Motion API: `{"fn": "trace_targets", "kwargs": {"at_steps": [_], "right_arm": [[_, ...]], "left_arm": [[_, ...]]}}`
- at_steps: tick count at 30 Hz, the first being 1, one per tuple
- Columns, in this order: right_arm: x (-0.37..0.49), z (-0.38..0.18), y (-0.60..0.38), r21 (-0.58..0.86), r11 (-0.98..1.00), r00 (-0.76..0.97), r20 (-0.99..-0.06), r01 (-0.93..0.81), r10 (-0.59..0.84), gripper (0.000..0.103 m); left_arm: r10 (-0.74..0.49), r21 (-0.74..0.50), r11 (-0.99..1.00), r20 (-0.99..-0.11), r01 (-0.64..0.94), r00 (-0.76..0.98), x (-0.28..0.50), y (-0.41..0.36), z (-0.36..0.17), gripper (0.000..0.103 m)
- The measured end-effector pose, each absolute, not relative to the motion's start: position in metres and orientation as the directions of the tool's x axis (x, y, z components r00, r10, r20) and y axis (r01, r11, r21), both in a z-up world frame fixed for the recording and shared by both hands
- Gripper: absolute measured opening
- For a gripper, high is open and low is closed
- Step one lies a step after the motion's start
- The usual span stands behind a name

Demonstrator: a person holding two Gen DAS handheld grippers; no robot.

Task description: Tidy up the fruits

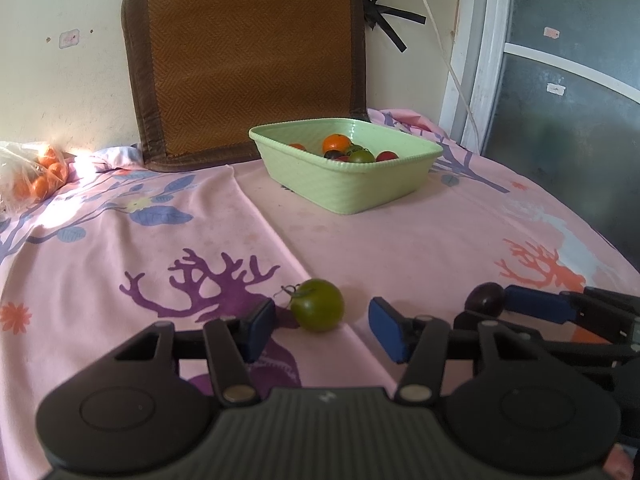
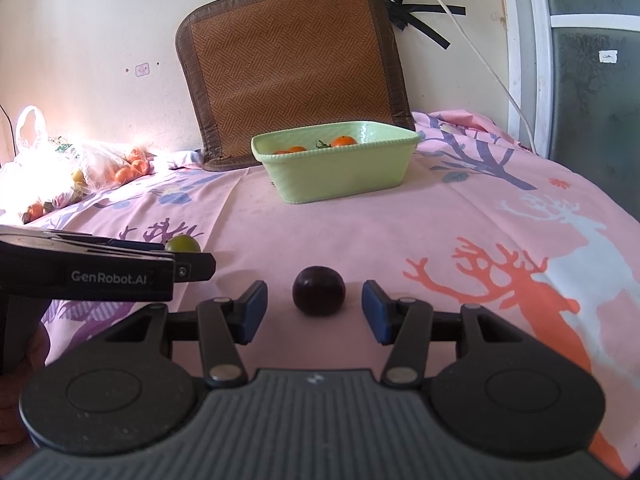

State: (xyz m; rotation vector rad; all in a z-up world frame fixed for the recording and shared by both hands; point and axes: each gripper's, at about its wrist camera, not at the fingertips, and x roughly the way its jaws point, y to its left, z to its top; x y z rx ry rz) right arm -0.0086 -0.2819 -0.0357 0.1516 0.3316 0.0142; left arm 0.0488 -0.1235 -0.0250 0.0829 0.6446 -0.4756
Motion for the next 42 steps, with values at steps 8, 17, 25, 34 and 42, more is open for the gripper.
{"fn": "trace_targets", "kwargs": {"at_steps": [8, 17, 25, 34, 42], "right_arm": [[-0.0056, -0.0362, -0.2799, 0.138, 0.990, 0.942, -0.334, 0.016, 0.031, 0.043], [-0.0090, -0.0363, -0.2772, 0.114, 0.993, 0.950, -0.313, 0.019, 0.018, 0.031], [-0.0099, -0.0362, -0.2782, 0.112, 0.994, 0.952, -0.304, 0.014, 0.021, 0.031], [-0.0096, -0.0368, -0.2782, 0.112, 0.994, 0.952, -0.304, 0.014, 0.021, 0.031], [-0.0096, -0.0370, -0.2784, 0.111, 0.994, 0.952, -0.304, 0.014, 0.020, 0.032]], "left_arm": [[-0.391, -0.054, 0.892, -0.593, 0.450, 0.704, 0.0480, -0.1249, -0.0258, 0.033], [-0.397, -0.064, 0.891, -0.590, 0.449, 0.703, 0.0485, -0.1225, -0.0256, 0.030], [-0.402, -0.070, 0.890, -0.585, 0.450, 0.704, 0.0482, -0.1217, -0.0249, 0.030], [-0.405, -0.069, 0.889, -0.583, 0.453, 0.705, 0.0471, -0.1218, -0.0249, 0.030], [-0.405, -0.070, 0.889, -0.583, 0.453, 0.704, 0.0474, -0.1216, -0.0252, 0.030]]}}
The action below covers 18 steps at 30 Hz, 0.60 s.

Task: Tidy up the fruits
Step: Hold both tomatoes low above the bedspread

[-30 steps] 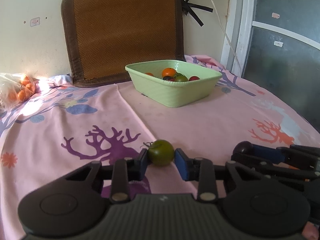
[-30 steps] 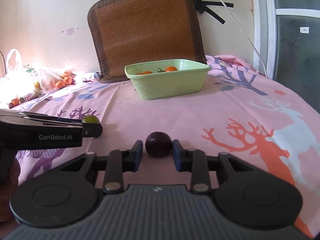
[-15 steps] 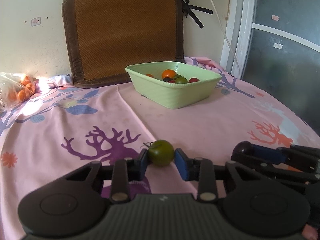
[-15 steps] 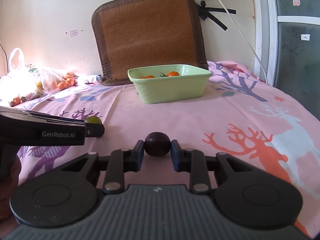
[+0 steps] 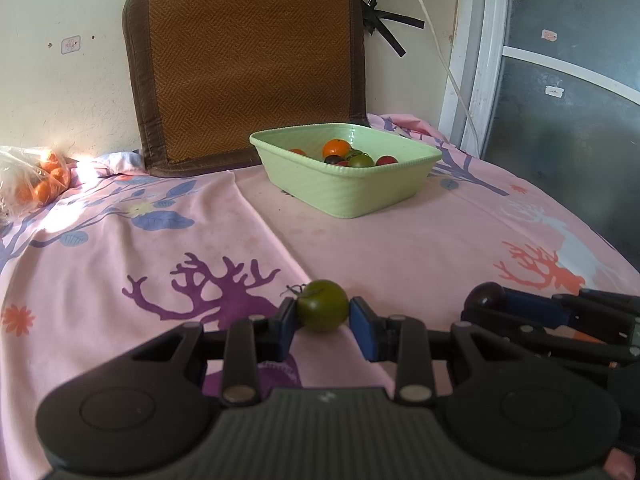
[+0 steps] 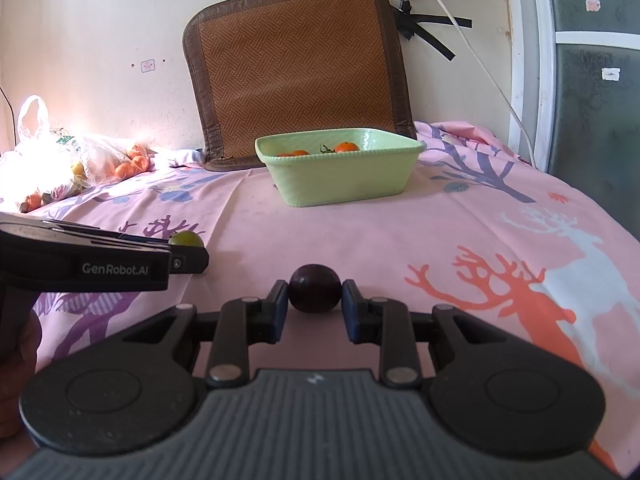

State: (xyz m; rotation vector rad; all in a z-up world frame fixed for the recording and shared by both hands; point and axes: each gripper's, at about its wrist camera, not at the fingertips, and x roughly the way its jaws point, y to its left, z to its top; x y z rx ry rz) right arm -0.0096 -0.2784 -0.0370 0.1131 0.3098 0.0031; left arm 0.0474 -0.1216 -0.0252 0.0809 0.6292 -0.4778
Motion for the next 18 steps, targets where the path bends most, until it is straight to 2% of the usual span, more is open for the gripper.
{"fn": "trace_targets", "kwargs": {"at_steps": [18], "right_arm": [[-0.0080, -0.0369, -0.2763, 0.104, 0.995, 0.947, -0.319, 0.012, 0.022, 0.032]], "left_arm": [[-0.404, -0.073, 0.890, -0.587, 0.451, 0.701, 0.0483, -0.1214, -0.0252, 0.030]]}}
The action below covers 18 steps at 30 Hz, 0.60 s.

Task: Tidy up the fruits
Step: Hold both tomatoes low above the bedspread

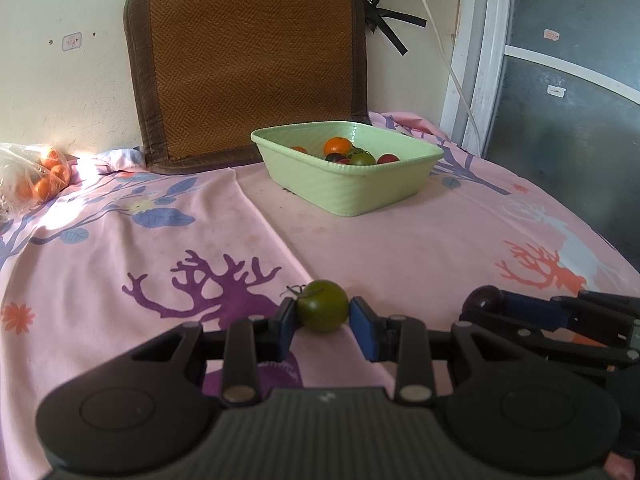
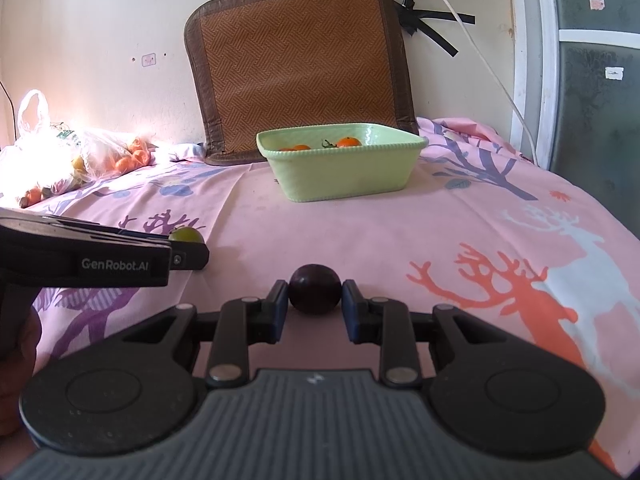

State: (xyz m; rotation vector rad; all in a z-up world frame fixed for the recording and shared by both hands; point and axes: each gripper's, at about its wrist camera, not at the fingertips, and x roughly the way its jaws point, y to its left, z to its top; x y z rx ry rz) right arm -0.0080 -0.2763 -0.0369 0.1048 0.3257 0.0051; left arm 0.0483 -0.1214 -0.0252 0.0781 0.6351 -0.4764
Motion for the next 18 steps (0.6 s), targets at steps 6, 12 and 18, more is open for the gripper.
{"fn": "trace_targets", "kwargs": {"at_steps": [6, 12, 18], "right_arm": [[-0.0087, -0.0378, -0.2757, 0.096, 0.995, 0.949, -0.314, 0.014, 0.017, 0.032], [-0.0091, -0.0374, -0.2768, 0.104, 0.994, 0.951, -0.309, 0.019, 0.015, 0.032], [-0.0069, -0.0360, -0.2787, 0.123, 0.992, 0.946, -0.323, 0.013, 0.027, 0.032]], "left_arm": [[-0.407, -0.075, 0.889, -0.585, 0.453, 0.701, 0.0481, -0.1214, -0.0252, 0.030], [-0.418, -0.092, 0.886, -0.584, 0.455, 0.696, 0.0490, -0.1187, -0.0245, 0.030], [-0.443, -0.134, 0.879, -0.583, 0.457, 0.681, 0.0522, -0.1140, -0.0236, 0.030]]}}
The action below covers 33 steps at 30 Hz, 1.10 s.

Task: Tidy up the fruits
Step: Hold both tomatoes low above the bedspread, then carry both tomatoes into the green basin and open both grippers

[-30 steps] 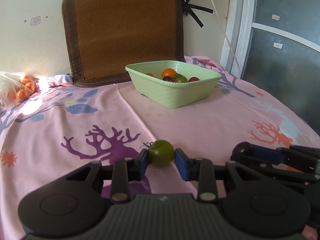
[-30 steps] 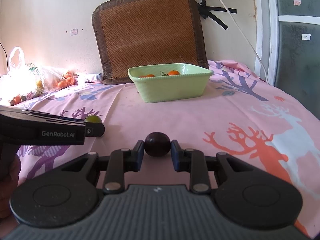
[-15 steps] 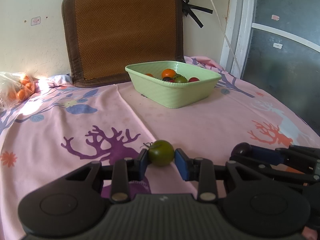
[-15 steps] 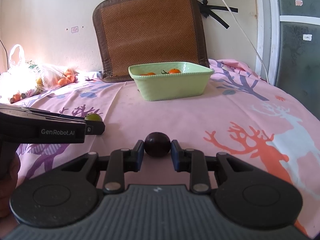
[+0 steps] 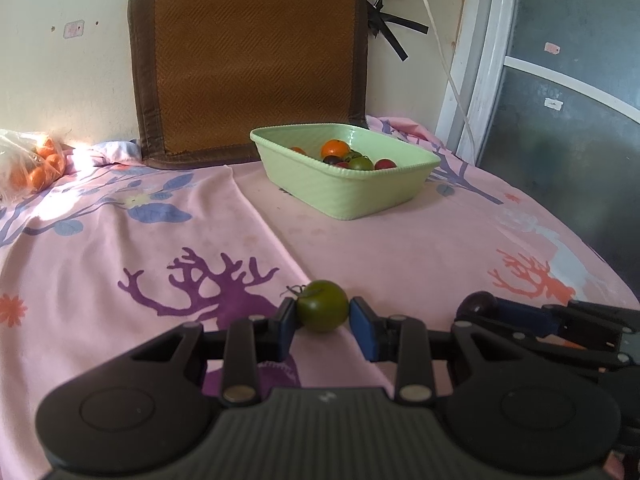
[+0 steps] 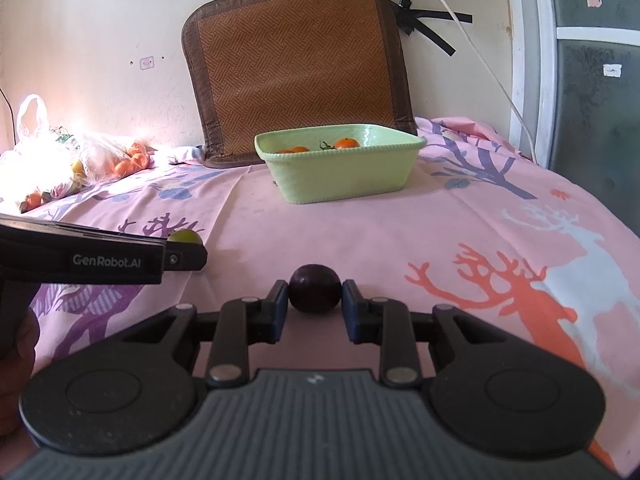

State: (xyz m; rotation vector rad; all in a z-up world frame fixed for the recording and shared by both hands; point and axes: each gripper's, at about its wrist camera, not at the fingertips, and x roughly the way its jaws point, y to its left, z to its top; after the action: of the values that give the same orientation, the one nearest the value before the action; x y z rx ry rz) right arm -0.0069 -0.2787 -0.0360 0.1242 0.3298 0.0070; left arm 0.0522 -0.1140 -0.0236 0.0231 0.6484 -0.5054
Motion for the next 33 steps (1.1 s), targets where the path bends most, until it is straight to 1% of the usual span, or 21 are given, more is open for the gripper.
{"fn": "trace_targets", "kwargs": {"at_steps": [4, 7, 11, 15, 19, 22, 23, 24, 25, 27, 28, 29, 30, 31, 33], "right_arm": [[-0.002, -0.034, -0.283, 0.160, 0.987, 0.939, -0.337, -0.005, 0.059, 0.032], [0.002, -0.029, -0.288, 0.190, 0.982, 0.942, -0.326, -0.020, 0.082, 0.032], [0.017, -0.010, -0.295, 0.180, 0.983, 0.960, -0.270, -0.033, 0.081, 0.032], [0.044, 0.013, -0.305, 0.153, 0.988, 0.978, -0.199, -0.026, 0.056, 0.032], [0.077, 0.026, -0.314, 0.130, 0.991, 0.985, -0.167, -0.011, 0.033, 0.032], [0.101, 0.025, -0.320, 0.113, 0.994, 0.983, -0.181, 0.006, 0.015, 0.033], [0.110, 0.023, -0.323, 0.108, 0.994, 0.981, -0.194, 0.013, 0.008, 0.033], [0.116, 0.020, -0.326, 0.108, 0.994, 0.978, -0.210, 0.014, 0.009, 0.033], [0.120, 0.018, -0.329, 0.117, 0.993, 0.974, -0.226, 0.016, 0.011, 0.033], [0.121, 0.014, -0.335, 0.153, 0.988, 0.973, -0.230, 0.013, 0.023, 0.034], [0.119, 0.014, -0.335, 0.160, 0.987, 0.975, -0.221, 0.011, 0.025, 0.037], [0.116, 0.015, -0.334, 0.161, 0.987, 0.976, -0.216, 0.014, 0.021, 0.044], [0.112, 0.016, -0.334, 0.163, 0.987, 0.978, -0.207, 0.018, 0.016, 0.056], [0.108, 0.017, -0.333, 0.168, 0.986, 0.981, -0.192, 0.022, 0.011, 0.056], [0.098, 0.019, -0.332, 0.181, 0.983, 0.984, -0.179, 0.028, 0.005, 0.056]], "left_arm": [[-0.451, -0.160, 0.878, -0.592, 0.451, 0.668, 0.055, -0.112, -0.022, 0.030], [-0.462, -0.174, 0.874, -0.588, 0.453, 0.664, 0.063, -0.112, -0.014, 0.030], [-0.470, -0.162, 0.871, -0.554, 0.464, 0.687, 0.088, -0.120, 0.012, 0.030], [-0.482, -0.141, 0.862, -0.528, 0.488, 0.700, 0.130, -0.140, 0.033, 0.030], [-0.498, -0.158, 0.849, -0.559, 0.505, 0.663, 0.177, -0.163, 0.031, 0.030], [-0.462, -0.135, 0.866, -0.586, 0.482, 0.666, 0.199, -0.175, 0.022, 0.030], [-0.453, -0.140, 0.871, -0.598, 0.471, 0.661, 0.205, -0.177, 0.019, 0.033], [-0.458, -0.158, 0.870, -0.605, 0.466, 0.651, 0.208, -0.177, 0.017, 0.039], [-0.460, -0.166, 0.871, -0.605, 0.462, 0.650, 0.210, -0.177, 0.016, 0.043], [-0.436, -0.136, 0.883, -0.593, 0.449, 0.677, 0.206, -0.179, 0.018, 0.059], [-0.414, -0.109, 0.892, -0.584, 0.438, 0.698, 0.202, -0.180, 0.021, 0.062], [-0.388, -0.088, 0.903, -0.583, 0.420, 0.713, 0.199, -0.180, 0.023, 0.070], [-0.369, -0.077, 0.912, -0.583, 0.403, 0.724, 0.195, -0.179, 0.025, 0.078], [-0.355, -0.072, 0.918, -0.583, 0.389, 0.731, 0.192, -0.177, 0.028, 0.080], [-0.332, -0.063, 0.929, -0.577, 0.364, 0.746, 0.182, -0.172, 0.032, 0.080]]}}
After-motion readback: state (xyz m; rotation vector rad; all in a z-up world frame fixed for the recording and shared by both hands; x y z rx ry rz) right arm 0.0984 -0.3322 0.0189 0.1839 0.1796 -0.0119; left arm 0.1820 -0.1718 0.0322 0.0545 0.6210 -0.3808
